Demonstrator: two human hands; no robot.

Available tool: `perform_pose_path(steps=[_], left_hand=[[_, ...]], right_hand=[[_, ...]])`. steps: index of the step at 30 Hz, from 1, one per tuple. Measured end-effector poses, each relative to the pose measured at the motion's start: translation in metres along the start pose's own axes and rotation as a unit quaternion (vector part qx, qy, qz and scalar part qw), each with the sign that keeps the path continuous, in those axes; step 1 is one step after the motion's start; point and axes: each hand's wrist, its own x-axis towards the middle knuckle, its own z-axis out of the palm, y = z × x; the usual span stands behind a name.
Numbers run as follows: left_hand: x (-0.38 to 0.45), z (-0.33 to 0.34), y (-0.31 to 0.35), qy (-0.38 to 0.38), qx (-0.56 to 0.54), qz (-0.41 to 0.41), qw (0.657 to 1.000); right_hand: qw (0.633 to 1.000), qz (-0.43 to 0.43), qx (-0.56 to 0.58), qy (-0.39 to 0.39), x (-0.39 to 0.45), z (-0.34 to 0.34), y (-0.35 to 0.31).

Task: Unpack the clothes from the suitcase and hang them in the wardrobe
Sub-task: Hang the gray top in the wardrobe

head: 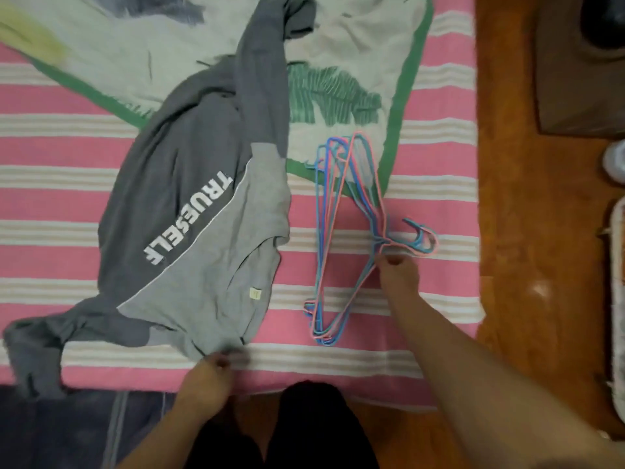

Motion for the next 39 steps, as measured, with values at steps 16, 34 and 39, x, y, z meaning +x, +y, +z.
perform_pose_path(steps=[16, 34, 39], left_hand=[[0.062, 0.023, 0.04, 0.093, 0.005, -0.075, 0.993], [-0.086, -0.077, -0.005, 0.226, -0.046, 0.216, 0.949], [-0.091, -0.095, -0.017, 0.219, -0.065, 0.181, 0.957]], right_hand=[[0.995, -0.093, 0.037, 0.0, -0.056, -0.033, 0.019], [0.962, -0.016, -0.069, -0.265, -0.184, -0.018, -0.085], [0.923, 0.093, 0.038, -0.372, -0.174, -0.02, -0.095]])
